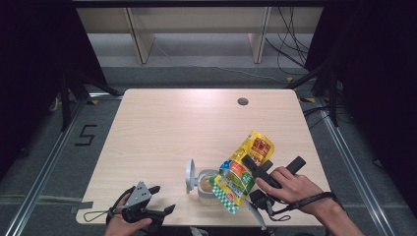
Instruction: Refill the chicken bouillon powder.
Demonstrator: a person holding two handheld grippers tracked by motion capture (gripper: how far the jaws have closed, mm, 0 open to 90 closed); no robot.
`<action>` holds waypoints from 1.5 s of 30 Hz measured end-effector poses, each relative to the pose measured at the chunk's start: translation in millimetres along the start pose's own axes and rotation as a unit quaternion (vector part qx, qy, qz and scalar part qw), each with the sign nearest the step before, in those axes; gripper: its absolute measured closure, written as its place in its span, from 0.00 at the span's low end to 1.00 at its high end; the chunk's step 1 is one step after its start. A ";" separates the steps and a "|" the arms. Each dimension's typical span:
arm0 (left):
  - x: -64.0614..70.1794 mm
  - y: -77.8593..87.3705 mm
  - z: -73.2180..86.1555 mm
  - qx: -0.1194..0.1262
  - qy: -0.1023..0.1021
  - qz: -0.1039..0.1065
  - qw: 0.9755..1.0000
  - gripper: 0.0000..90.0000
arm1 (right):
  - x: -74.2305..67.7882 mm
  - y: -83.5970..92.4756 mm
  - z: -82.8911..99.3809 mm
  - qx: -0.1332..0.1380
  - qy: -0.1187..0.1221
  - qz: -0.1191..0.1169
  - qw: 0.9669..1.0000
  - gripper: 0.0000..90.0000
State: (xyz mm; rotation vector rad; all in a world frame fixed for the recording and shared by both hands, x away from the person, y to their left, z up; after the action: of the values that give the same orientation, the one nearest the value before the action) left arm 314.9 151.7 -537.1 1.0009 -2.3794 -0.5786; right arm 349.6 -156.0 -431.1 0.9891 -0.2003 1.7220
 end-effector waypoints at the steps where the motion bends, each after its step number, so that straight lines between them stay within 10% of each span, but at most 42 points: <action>1: 0.2 0.0 0.0 0.000 0.001 0.001 1.000 0.18 | 0.0 0.0 0.0 0.000 0.000 0.000 1.000 0.62; 45: 1.5 -0.9 0.1 0.003 0.007 0.005 1.000 0.18 | -3.0 9.8 6.0 -0.005 -0.018 0.025 1.000 0.64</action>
State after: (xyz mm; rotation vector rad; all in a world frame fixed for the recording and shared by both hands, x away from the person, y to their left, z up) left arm 314.4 150.1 -537.3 0.9925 -2.3741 -0.5596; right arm 344.5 -165.5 -426.1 1.0154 -0.2575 1.7475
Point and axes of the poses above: each handheld gripper's, and its own axes: y roughly backward along the jaws, z roughly out of its underside, x roughly to its right, the point moved 6 cm from there along -y, roughly forward along the jaws, and after that the axes turned 14 degrees about y, right-handed, at the moved point
